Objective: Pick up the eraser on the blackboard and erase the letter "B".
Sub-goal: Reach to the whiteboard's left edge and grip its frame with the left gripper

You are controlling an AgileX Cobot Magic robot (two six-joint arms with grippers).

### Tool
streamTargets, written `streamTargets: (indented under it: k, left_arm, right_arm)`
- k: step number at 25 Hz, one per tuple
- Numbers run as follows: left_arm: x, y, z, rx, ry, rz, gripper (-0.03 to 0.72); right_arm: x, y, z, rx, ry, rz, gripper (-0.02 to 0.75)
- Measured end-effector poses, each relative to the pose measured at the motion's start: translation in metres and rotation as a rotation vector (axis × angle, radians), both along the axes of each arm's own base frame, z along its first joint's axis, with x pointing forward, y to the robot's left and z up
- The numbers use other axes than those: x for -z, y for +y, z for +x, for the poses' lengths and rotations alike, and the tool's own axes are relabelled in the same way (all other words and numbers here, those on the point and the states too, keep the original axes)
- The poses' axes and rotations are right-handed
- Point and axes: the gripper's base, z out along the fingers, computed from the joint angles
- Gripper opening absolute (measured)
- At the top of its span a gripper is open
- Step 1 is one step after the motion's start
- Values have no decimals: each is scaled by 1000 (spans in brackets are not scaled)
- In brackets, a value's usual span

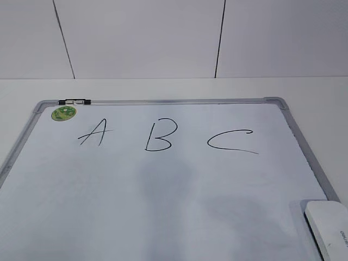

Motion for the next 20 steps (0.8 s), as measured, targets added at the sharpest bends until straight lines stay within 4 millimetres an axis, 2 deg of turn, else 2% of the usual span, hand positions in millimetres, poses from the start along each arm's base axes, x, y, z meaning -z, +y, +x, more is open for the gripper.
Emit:
streamTargets:
  k: [20]
  left_arm:
    - [0, 0, 0, 0, 0, 0, 190]
  right_arm:
    - [0, 0, 0, 0, 0, 0, 586]
